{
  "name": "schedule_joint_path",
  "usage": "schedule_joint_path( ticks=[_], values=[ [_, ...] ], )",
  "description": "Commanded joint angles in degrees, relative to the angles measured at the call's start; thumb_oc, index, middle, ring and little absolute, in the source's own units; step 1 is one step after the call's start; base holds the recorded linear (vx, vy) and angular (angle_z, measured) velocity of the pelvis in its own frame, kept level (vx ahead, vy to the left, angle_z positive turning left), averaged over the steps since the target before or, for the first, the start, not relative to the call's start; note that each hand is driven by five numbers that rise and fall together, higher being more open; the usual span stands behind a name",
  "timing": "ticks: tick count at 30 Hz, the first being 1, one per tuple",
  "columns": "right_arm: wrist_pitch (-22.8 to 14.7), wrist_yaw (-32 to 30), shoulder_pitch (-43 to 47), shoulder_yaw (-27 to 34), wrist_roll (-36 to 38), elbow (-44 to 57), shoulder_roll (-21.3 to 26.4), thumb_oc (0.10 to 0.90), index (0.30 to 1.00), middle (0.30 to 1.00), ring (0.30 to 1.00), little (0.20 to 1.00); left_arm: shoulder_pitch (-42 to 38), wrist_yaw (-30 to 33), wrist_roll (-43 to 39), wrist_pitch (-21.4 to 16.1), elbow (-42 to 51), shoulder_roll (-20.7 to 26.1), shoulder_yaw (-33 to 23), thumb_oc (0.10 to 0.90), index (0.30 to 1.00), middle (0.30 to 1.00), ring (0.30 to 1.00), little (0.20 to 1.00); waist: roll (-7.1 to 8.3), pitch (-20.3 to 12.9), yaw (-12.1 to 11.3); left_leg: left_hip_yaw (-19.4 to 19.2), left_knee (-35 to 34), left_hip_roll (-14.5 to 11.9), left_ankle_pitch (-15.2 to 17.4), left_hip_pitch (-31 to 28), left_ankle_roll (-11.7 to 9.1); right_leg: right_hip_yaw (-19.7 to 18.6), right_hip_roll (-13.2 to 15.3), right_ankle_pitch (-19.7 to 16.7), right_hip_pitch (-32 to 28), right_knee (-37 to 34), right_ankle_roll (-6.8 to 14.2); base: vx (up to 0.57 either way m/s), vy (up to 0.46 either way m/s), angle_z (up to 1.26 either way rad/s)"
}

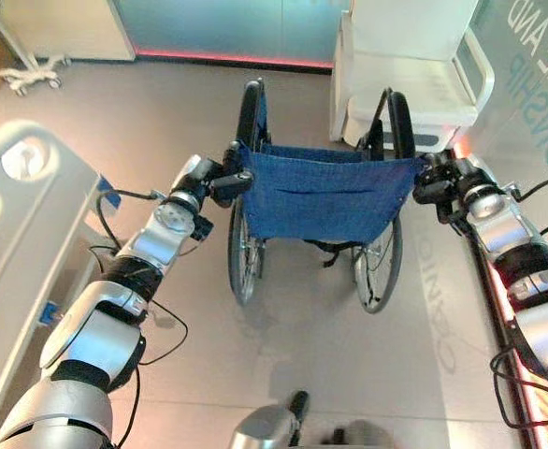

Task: Push the wheelchair next to the bed

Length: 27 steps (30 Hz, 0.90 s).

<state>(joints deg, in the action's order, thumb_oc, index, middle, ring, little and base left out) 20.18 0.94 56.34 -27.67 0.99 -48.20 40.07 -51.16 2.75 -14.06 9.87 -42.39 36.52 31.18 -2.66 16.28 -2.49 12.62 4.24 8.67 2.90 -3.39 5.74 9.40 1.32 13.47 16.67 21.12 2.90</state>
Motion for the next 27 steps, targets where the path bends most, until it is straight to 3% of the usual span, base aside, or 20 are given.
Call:
schedule_joint_path(
  ticks=[1,2,6,7,9,10,11,13,14,17,19,20,23,24,26,27],
  values=[
    [-4.24,4.44,3.97,-8.64,-5.97,1.62,0.71,0.4,0.3,0.3,0.3,0.3,0.08,1.81,2.74,-3.08,1.29,4.9,-2.1,0.4,0.3,0.3,0.3,0.3,4.16,1.51,-0.19,-5.64,8.29,0.46,6.84,4.5,-0.32,-4.38,8.79,-23.39,-0.03,-16.62,4.82,0.43,-0.235,1.83],
    [-2.77,5.3,5.47,-9.04,-6.16,2.46,1.22,0.4,0.3,0.3,0.3,0.3,-1.08,1.4,2.14,-2.6,1.09,4.86,-1.69,0.4,0.3,0.3,0.3,0.3,4.49,1.42,0.33,-4.4,9.02,0.82,8.2,3.99,-0.47,-5.0,9.18,-24.11,0.13,-21.1,5.47,0.43,-0.26,1.3],
    [-2.08,7.08,8.47,-9.91,-6.57,1.79,1.45,0.4,0.3,0.3,0.3,0.3,-2.24,0.89,2.05,-1.01,0.57,3.65,-1.61,0.4,0.3,0.3,0.3,0.3,5.04,0.96,1.13,-2.75,11.73,0.35,11.74,3.33,-0.88,-6.74,9.11,-24.43,2.41,-16.48,4.9,0.36,-0.293,0.42],
    [-2.45,7.37,9.34,-10.11,-6.16,0.54,1.82,0.4,0.3,0.3,0.3,0.3,-2.53,-0.13,1.83,-1.31,0.04,3.17,-1.57,0.4,0.3,0.3,0.3,0.3,5.6,0.13,1.46,-1.66,12.97,-0.24,13.16,2.36,-1.26,-7.62,8.77,-23.56,2.0,-15.14,4.88,0.48,-0.464,0.32],
    [-4.05,8.96,9.52,-10.8,-6.06,0.16,1.83,0.4,0.3,0.3,0.3,0.3,-1.82,-0.07,0.82,0.22,-0.41,2.29,-1.17,0.4,0.3,0.3,0.3,0.3,5.01,-1.43,1.51,-1.05,12.84,-4.23,13.28,-1.29,-3.58,-5.67,8.28,-20.49,2.11,-9.55,4.31,0.62,-0.525,0.66],
    [-4.09,9.81,9.32,-11.4,-6.3,0.72,1.65,0.4,0.3,0.3,0.3,0.3,-0.99,-0.49,0.83,1.06,-0.53,2.03,-1.03,0.4,0.3,0.3,0.3,0.3,4.85,-2.21,1.59,-2.86,12.66,-7.38,10.27,-3.51,-5.45,-2.99,8.29,-19.18,1.63,-8.31,3.71,0.48,-0.365,0.66],
    [-4.15,9.93,9.32,-11.45,-6.37,0.74,1.65,0.4,0.3,0.3,0.3,0.3,-0.91,-0.52,0.88,1.08,-0.52,2.0,-1.06,0.4,0.3,0.3,0.3,0.3,4.75,-2.19,1.62,-2.94,12.47,-7.67,10.04,-3.81,-5.59,-2.75,8.19,-19.07,1.42,-8.33,3.63,0.41,-0.325,0.39],
    [-5.64,10.4,9.24,-12.16,-6.43,0.09,1.72,0.4,0.3,0.3,0.3,0.3,-0.17,-0.58,1.88,1.72,-0.71,1.16,-0.9,0.4,0.3,0.3,0.3,0.3,4.42,-3.41,2.07,-5.96,11.84,-12.65,3.05,-5.61,-7.86,0.01,7.51,-17.56,-0.56,-8.96,2.38,0.43,-0.358,0.47],
    [-5.64,10.23,9.01,-12.73,-6.87,0.14,2.2,0.4,0.3,0.3,0.3,0.3,0.72,-0.67,2.09,1.03,-0.75,0.24,-0.45,0.4,0.3,0.3,0.3,0.3,4.11,-4.36,2.71,-8.5,13.21,-16.19,-2.81,-5.86,-9.64,1.87,6.41,-15.87,-3.15,-9.86,0.81,0.39,-0.323,0.44],
    [-5.8,9.81,8.38,-13.07,-7.09,0.62,2.74,0.4,0.3,0.3,0.3,0.3,1.22,-0.73,2.18,0.55,-0.5,-0.63,0.23,0.4,0.3,0.3,0.3,0.3,4.85,-4.4,2.7,-10.83,16.69,-16.84,-5.63,-2.45,-9.71,3.52,6.16,-14.31,-6.39,-10.93,-0.81,0.37,-0.314,0.64],
    [-6.01,9.03,7.56,-12.77,-7.47,0.61,2.64,0.4,0.3,0.3,0.3,0.3,1.29,-0.67,2.95,0.45,-0.34,-1.96,0.66,0.4,0.3,0.3,0.3,0.3,5.15,-3.55,2.18,-12.78,15.48,-15.8,-3.95,0.57,-8.89,4.22,5.59,-13.11,-9.61,-11.44,-1.17,0.42,-0.284,0.53],
    [-6.85,7.95,7.14,-12.73,-8.05,0.08,1.92,0.4,0.3,0.3,0.3,0.3,2.12,0.13,3.78,-0.07,-0.31,-2.94,0.36,0.4,0.3,0.3,0.3,0.3,5.0,-2.37,0.62,-12.42,12.41,-11.89,-1.58,3.2,-7.82,3.48,4.56,-12.58,-12.65,-12.16,-0.72,0.37,-0.182,0.34],
    [-7.18,7.05,7.1,-12.67,-8.47,-0.19,1.19,0.4,0.3,0.3,0.3,0.3,2.48,0.35,4.13,-0.18,-0.25,-3.45,0.03,0.4,0.3,0.3,0.3,0.3,4.91,-1.65,-0.48,-12.64,10.5,-9.27,-1.05,5.87,-7.42,2.96,3.8,-11.97,-14.74,-13.01,-0.55,0.28,-0.116,-0.02],
    [-6.97,6.34,7.1,-12.62,-8.61,0.0,0.56,0.4,0.3,0.3,0.3,0.3,2.97,-0.03,4.46,-0.77,-0.58,-3.66,-0.28,0.4,0.3,0.3,0.3,0.3,4.29,-0.43,-2.32,-12.93,9.02,-5.95,-1.82,10.6,-7.59,2.12,2.04,-10.76,-17.65,-14.11,-0.86,0.37,-0.13,-0.13],
    [-6.5,6.48,7.02,-12.4,-9.04,0.15,0.34,0.4,0.3,0.3,0.3,0.3,3.83,-0.45,4.64,-1.18,-0.56,-3.28,-0.71,0.4,0.3,0.3,0.3,0.3,3.2,0.35,-4.09,-13.25,6.99,-4.05,-5.66,15.49,-8.32,1.04,-0.39,-9.63,-20.2,-14.85,-1.47,0.44,-0.119,-0.25],
    [-6.55,6.69,6.79,-12.26,-9.1,0.21,0.15,0.4,0.3,0.3,0.3,0.3,5.04,-0.75,4.95,-1.51,-0.17,-2.76,-1.34,0.4,0.3,0.3,0.3,0.3,2.33,0.78,-5.75,-13.52,4.82,-3.18,-9.2,18.44,-8.82,-0.07,-2.2,-8.6,-22.11,-15.09,-2.03,0.46,-0.065,-0.62]
  ],
)
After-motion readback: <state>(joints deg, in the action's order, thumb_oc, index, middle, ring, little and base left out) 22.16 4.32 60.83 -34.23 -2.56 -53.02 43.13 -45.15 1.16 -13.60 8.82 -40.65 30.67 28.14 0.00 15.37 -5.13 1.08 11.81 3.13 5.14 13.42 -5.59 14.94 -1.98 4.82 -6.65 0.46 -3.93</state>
